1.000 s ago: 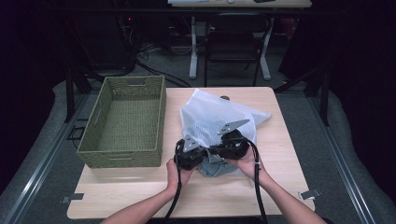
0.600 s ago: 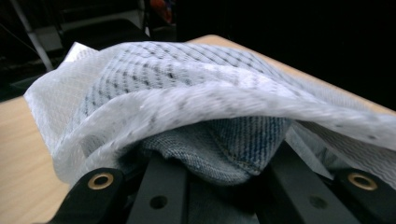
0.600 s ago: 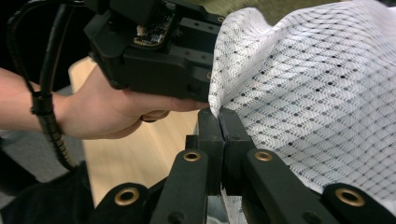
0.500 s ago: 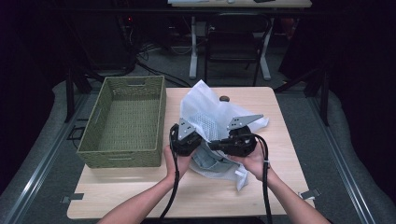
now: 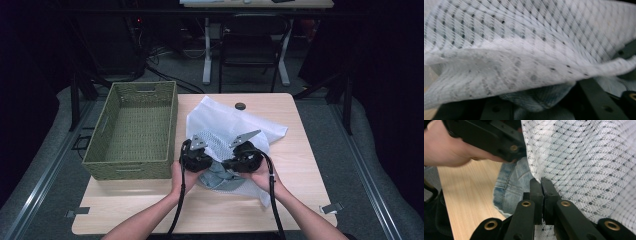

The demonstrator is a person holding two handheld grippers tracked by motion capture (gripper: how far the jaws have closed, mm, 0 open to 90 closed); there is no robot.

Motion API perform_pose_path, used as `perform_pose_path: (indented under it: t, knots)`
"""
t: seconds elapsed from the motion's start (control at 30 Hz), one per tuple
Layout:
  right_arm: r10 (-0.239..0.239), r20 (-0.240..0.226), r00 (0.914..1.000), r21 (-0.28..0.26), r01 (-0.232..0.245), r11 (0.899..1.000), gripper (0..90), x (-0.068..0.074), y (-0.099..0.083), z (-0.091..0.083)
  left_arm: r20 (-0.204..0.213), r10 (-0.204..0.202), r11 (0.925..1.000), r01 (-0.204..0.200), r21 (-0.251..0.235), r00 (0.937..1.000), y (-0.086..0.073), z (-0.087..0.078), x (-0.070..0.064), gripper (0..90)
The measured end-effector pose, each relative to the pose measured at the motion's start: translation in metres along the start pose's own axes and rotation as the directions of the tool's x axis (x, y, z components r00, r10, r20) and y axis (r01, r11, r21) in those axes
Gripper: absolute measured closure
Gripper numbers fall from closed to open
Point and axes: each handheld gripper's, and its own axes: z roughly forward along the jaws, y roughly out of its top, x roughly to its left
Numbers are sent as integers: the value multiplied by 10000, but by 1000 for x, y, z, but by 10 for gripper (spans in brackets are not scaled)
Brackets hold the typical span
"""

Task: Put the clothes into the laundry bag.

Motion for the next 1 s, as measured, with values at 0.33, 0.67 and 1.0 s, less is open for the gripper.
perform_pose_path:
  t: [0.33, 0.67, 1.0]
  knots:
    - [-193, 215, 9996, 101, 191, 9998, 889, 2, 0, 2, 44, 443, 9915, -445, 1221, 9990, -3, -23, -8, 346]
    - [-8, 290, 9996, 41, 7, 10000, 890, 0, 0, 0, 275, 706, 9892, -736, 1264, 9971, -19, -50, -21, 228]
    - [-22, 328, 9995, 56, 20, 10000, 890, -1, 1, 0, 1048, 1486, 9714, -1650, 1706, 9833, -35, -40, -52, 196]
